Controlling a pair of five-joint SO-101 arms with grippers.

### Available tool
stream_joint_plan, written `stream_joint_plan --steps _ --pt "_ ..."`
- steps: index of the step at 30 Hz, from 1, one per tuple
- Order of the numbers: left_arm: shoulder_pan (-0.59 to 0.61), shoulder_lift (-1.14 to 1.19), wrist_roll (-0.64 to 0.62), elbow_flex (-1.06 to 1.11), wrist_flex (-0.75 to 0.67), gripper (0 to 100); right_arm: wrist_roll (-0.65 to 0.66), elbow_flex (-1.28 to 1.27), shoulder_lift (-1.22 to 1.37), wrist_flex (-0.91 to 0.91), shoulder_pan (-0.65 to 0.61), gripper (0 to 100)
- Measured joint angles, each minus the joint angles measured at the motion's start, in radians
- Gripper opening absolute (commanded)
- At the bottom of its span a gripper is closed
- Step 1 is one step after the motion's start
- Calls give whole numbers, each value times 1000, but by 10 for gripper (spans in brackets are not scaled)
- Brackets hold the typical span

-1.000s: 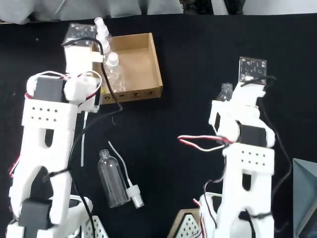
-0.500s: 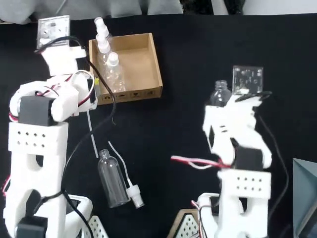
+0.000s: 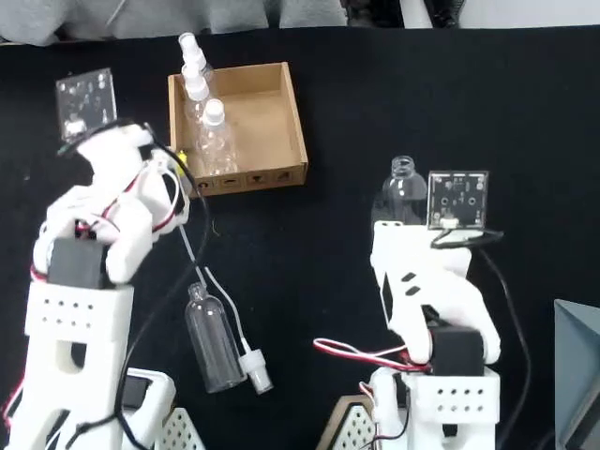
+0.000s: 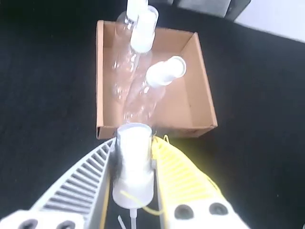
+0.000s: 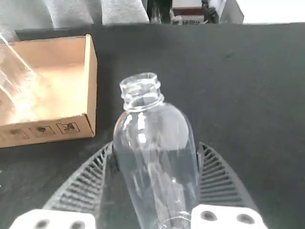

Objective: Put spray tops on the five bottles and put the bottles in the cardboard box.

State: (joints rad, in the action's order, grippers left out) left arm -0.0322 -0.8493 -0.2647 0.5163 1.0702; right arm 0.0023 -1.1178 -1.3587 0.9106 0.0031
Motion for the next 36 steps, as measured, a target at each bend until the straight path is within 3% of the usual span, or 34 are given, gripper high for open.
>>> stream_joint_plan --steps 12,21,31,36 --pt "0 -253 -3 219 -146 28 0 -43 -12 -5 -144 142" --pt "2 -399 -213 402 -292 28 0 -133 -69 -63 -153 142" --pt "2 -605 -239 588 -431 28 0 -262 -218 -166 -158 141" --pt "0 -690 -239 677 -502 28 0 -342 -285 -218 -238 141"
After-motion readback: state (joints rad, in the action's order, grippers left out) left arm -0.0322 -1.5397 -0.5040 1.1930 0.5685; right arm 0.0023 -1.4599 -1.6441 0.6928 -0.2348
